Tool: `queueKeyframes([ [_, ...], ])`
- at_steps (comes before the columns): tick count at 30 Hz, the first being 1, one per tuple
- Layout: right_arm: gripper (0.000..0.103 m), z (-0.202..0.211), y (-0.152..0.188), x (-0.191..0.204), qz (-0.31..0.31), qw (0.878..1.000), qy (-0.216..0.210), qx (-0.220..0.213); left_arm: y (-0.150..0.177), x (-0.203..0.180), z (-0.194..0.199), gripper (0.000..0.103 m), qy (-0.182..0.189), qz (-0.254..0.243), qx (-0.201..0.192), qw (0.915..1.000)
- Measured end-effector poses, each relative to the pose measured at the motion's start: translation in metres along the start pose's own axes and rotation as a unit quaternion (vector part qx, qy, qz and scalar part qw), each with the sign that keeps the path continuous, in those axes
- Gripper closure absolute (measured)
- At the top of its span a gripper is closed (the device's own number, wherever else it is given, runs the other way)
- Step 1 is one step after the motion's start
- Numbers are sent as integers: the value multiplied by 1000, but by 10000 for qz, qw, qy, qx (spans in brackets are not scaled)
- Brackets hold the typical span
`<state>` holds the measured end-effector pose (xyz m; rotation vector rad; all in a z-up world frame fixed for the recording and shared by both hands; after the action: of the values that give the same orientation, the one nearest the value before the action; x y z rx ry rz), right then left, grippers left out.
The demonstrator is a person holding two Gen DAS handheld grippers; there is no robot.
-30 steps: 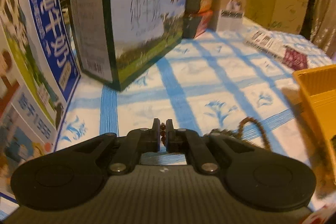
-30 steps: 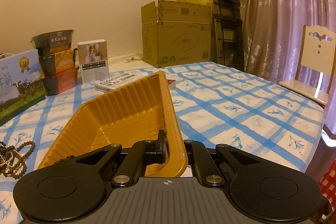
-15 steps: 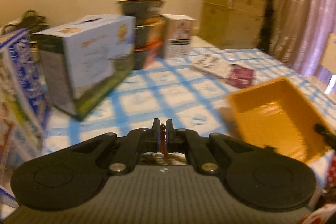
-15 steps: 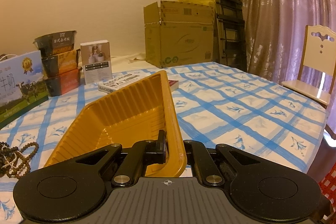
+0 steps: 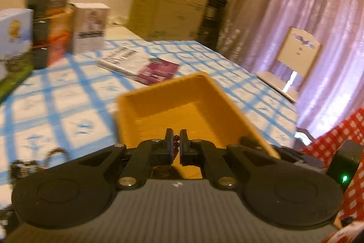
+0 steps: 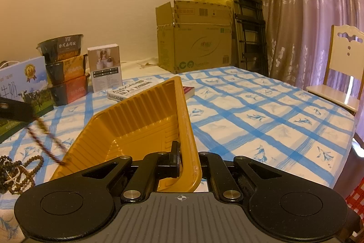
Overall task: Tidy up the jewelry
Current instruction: 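Carry the bracelet over the tray and open the left tool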
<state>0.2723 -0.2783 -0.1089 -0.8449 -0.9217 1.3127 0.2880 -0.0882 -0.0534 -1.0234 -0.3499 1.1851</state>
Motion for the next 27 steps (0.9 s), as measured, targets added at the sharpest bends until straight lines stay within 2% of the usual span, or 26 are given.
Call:
queueKeyframes([
  [4,98,0,1,-1,-24,10000,-18,19,6,-19,-23,99,198,-18,179,9996],
  [9,98,0,1,-1,-39,10000,-26,20,13,-25,-47,99,388,131,460,9981],
  [13,98,0,1,-2,-44,10000,-25,28,16,-22,-54,91,357,303,547,9974],
  [20,98,0,2,-5,-81,9999,0,71,21,-5,-18,80,213,605,160,9978],
  [22,98,0,3,-6,-85,9999,3,89,29,3,-2,76,47,582,55,9983],
  [27,98,1,6,-6,-84,9999,40,122,56,41,40,76,-554,758,18,9956],
])
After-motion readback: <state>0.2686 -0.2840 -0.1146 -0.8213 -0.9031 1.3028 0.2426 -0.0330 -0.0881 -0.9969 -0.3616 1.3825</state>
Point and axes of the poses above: each gripper's, at about its wrist camera, not at the fingertips, and z roughly against the way its jaws point, x to its left, y to its underside, the point moved 4 cm from there along -z, roughly the way its jaws point, and after that the axes turned 1 degree about -z, right-handed, at the moved point
